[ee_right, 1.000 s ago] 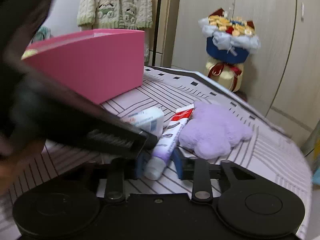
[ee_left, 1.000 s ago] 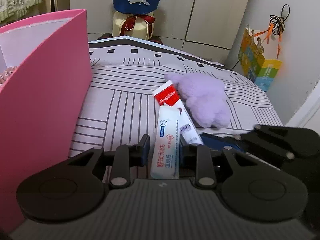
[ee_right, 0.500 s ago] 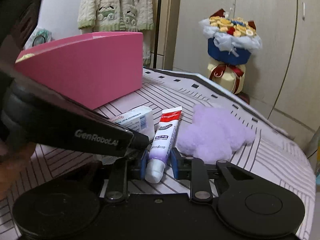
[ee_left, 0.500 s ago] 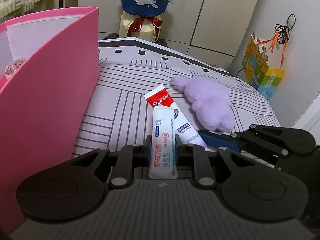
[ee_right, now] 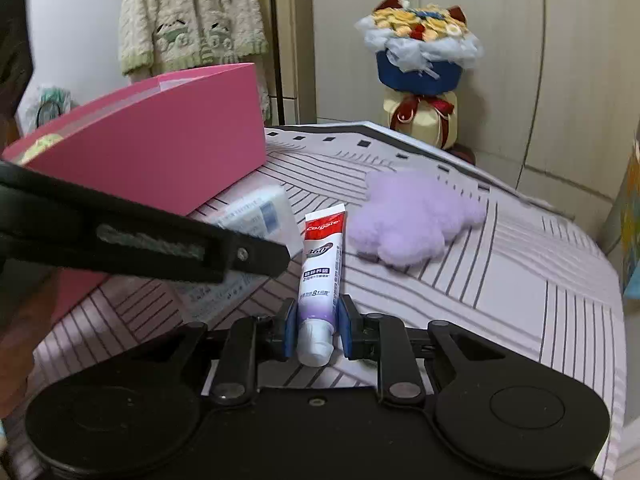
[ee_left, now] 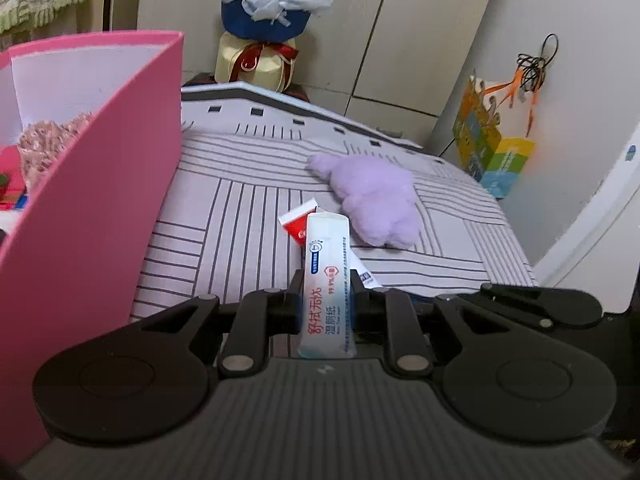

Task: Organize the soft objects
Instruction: 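Close the left gripper on the white tube while the right gripper grasps the purple Colgate tube, then carry the white tube with the left gripper over the box while the right gripper carries the Colgate tube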

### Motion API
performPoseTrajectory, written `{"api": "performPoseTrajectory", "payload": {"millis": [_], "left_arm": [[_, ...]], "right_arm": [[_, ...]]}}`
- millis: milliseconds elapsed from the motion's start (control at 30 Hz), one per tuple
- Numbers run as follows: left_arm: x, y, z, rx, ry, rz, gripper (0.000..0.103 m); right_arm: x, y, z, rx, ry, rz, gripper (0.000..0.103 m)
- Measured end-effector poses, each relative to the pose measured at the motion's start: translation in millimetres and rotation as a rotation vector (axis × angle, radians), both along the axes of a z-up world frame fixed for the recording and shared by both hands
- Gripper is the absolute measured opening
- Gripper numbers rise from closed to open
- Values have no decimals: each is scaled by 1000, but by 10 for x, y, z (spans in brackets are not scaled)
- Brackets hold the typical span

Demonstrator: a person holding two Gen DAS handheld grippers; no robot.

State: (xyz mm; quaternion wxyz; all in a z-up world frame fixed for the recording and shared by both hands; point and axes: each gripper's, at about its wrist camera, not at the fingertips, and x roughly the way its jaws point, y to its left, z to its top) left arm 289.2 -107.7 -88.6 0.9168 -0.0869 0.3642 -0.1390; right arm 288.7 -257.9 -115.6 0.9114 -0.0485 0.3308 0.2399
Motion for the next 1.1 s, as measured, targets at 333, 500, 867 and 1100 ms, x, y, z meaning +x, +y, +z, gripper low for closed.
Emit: {"api": "performPoseTrajectory", "payload": {"millis": [333,500,867,1100], "left_arm": [[-275,115,103,-32,-17,-19,19],[-377,160,105,-62,-19,-33,19],[-412,214,132,-65,-33,-45,19],[-524,277,177,-75,-42,-63,19]], "right_arm": [[-354,-92,52,28,47,-12,25],[-372,-102,27,27,85,-21,26],[-151,159,-34,-42,34,12,54],[-326,109,17,-38,-34,-53,28]]}}
